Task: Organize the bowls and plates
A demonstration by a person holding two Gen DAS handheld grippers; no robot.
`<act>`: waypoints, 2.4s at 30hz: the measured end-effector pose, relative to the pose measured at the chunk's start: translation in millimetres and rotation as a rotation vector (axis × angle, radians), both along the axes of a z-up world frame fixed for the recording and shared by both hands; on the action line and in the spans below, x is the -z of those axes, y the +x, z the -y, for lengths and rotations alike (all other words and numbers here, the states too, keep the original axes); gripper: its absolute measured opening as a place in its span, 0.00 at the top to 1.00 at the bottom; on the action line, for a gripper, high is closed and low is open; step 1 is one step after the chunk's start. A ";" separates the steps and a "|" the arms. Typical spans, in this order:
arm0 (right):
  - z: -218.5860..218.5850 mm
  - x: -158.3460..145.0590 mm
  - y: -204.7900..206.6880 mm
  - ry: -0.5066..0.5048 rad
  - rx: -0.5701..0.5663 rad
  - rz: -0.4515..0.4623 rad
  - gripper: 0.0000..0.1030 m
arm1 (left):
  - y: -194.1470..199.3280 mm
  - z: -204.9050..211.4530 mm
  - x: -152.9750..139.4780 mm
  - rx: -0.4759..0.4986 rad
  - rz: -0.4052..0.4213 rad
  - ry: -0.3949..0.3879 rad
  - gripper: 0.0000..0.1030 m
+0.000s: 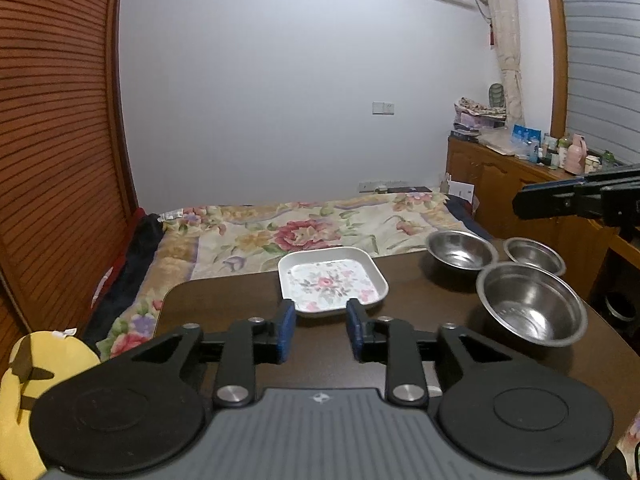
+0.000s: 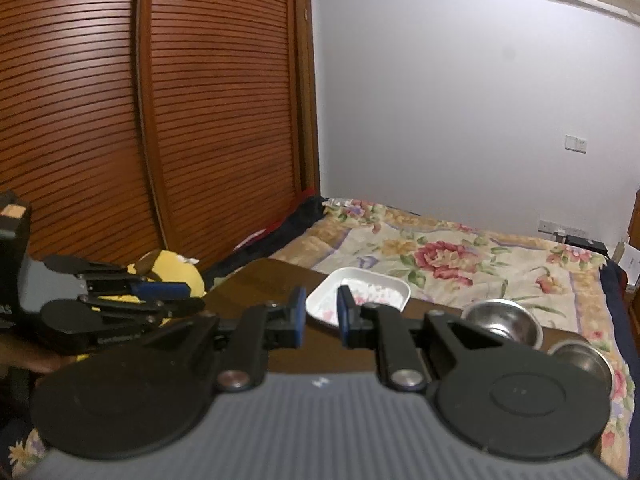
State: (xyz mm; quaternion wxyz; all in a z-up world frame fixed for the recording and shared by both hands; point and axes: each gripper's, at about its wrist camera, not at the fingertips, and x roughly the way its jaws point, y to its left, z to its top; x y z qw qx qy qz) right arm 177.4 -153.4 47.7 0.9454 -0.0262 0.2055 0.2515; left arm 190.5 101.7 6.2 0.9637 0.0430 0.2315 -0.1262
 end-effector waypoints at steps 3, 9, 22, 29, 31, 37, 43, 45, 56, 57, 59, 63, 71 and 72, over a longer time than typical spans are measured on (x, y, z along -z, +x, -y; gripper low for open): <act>-1.4 6.1 19.0 0.006 0.003 -0.031 0.82 | 19.9 -1.8 1.6 -0.003 -0.016 -0.004 0.61; -5.0 28.0 66.6 0.020 0.031 -0.129 0.64 | 62.7 1.2 6.9 0.013 -0.045 0.004 0.55; -23.5 68.9 159.8 -0.066 0.069 -0.294 0.64 | 154.1 9.5 35.3 0.044 -0.120 0.002 0.55; -28.4 84.2 197.7 -0.123 0.068 -0.369 0.64 | 193.9 7.4 63.4 0.031 -0.187 0.002 0.63; -29.5 86.8 204.5 -0.134 0.065 -0.383 0.64 | 200.0 6.0 71.8 0.026 -0.200 0.007 0.64; -29.5 100.2 219.3 -0.149 0.054 -0.428 0.64 | 214.1 -1.1 92.3 0.000 -0.234 -0.002 0.65; -31.1 108.7 226.5 -0.176 0.049 -0.446 0.65 | 221.3 -2.5 101.9 -0.009 -0.255 -0.002 0.71; -30.0 109.2 229.9 -0.170 0.044 -0.451 0.67 | 222.0 -2.1 102.9 -0.013 -0.257 -0.001 0.73; -34.1 118.8 233.1 -0.187 0.030 -0.475 0.76 | 228.8 0.6 110.6 -0.010 -0.278 -0.033 0.86; -35.1 120.3 232.8 -0.196 0.026 -0.476 0.77 | 228.7 0.6 110.6 -0.010 -0.277 -0.033 0.86; -36.0 122.2 232.6 -0.201 0.026 -0.478 0.78 | 229.0 0.5 111.3 -0.008 -0.277 -0.033 0.86; -37.5 123.4 235.6 -0.210 0.028 -0.476 0.78 | 230.4 0.2 111.5 -0.011 -0.272 -0.038 0.86; -35.1 124.2 237.4 -0.186 0.008 -0.486 0.81 | 230.7 0.2 111.3 -0.006 -0.269 -0.031 0.88; -34.4 124.6 237.2 -0.181 -0.001 -0.489 0.81 | 230.0 2.2 110.8 -0.008 -0.268 -0.018 0.88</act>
